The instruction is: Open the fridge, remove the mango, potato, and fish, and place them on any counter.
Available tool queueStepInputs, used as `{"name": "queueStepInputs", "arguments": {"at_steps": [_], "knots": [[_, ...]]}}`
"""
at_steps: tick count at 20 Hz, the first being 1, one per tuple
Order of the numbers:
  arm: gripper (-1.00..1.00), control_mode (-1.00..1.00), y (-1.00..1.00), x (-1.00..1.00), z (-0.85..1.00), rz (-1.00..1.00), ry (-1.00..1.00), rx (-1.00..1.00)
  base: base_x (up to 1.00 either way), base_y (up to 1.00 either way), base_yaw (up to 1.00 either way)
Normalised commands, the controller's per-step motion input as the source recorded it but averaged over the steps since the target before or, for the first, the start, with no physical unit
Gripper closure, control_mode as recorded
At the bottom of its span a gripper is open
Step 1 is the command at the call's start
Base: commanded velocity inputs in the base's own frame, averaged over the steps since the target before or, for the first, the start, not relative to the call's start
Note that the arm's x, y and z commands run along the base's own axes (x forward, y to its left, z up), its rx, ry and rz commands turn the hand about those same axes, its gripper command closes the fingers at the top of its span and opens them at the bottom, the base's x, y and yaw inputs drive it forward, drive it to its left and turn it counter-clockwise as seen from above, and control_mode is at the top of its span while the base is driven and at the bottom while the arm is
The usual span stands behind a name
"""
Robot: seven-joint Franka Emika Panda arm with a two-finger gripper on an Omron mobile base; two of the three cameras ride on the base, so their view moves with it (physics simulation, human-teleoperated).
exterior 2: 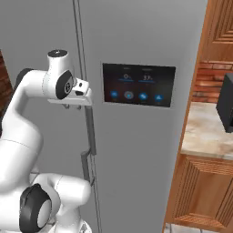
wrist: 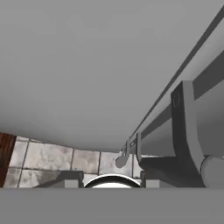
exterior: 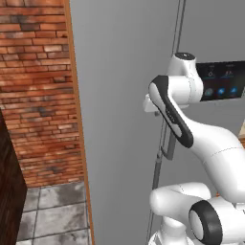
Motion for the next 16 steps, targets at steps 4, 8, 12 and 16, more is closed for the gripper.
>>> {"name": "queueStepInputs", "arguments": {"at_steps": [4, 8, 12, 16], "knots": [[-1.00, 1.00, 0.00, -0.04, 0.00, 0.00, 0.00, 0.00, -0.10, 0.00, -0.06], [-1.00, 1.00, 0.00, 0.00, 0.00, 0.00, 0.00, 0.00, -0.30, 0.48, -0.45], [-1.00, 1.00, 0.00, 0.00, 0.00, 0.00, 0.00, 0.00, -0.31, 0.67, -0.68], [-1.00, 1.00, 0.00, 0.00, 0.00, 0.00, 0.00, 0.00, -0.43, 0.54, -0.71]]}}
